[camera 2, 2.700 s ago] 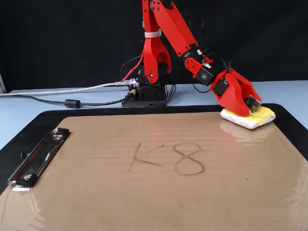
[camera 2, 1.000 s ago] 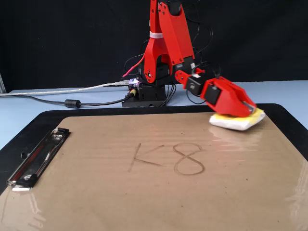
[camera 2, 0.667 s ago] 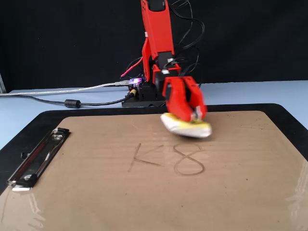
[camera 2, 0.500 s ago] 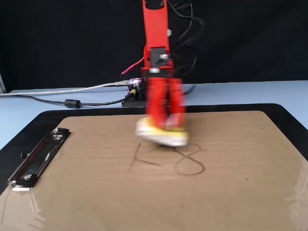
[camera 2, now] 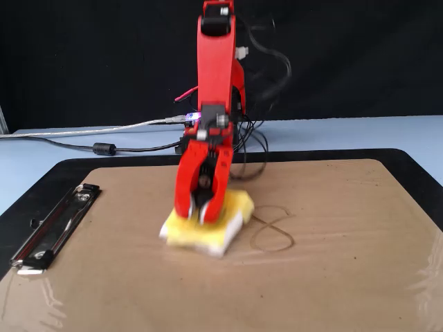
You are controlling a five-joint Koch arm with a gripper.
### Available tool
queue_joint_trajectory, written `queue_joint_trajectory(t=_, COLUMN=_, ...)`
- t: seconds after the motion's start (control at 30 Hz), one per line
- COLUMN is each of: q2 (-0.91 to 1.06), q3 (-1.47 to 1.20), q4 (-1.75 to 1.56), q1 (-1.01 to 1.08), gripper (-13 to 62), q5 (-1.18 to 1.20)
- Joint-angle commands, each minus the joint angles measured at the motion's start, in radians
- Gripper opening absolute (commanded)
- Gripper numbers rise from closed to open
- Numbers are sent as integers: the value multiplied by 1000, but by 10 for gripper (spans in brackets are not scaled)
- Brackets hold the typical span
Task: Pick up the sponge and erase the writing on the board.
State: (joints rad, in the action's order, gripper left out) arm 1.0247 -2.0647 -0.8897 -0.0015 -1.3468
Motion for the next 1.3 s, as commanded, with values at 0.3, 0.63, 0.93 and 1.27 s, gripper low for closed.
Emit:
queue_joint_trajectory(t=0.3, q2=538, q3=-563, q4=81, q1=20, gripper=-78, q5=-14)
queue_joint_trajectory(t=0.63, q2=-55, q3=170, q4=107, q1=78, gripper=-78, q5=-9)
queue_joint_trajectory(t=0.93, q2=632, q3=-522, q4=232, q1=-21, gripper=-78, q5=-43)
queue_joint_trajectory(t=1.27, q2=321, q3=-167, q4=336, q1=-126, gripper=-78, q5=-81)
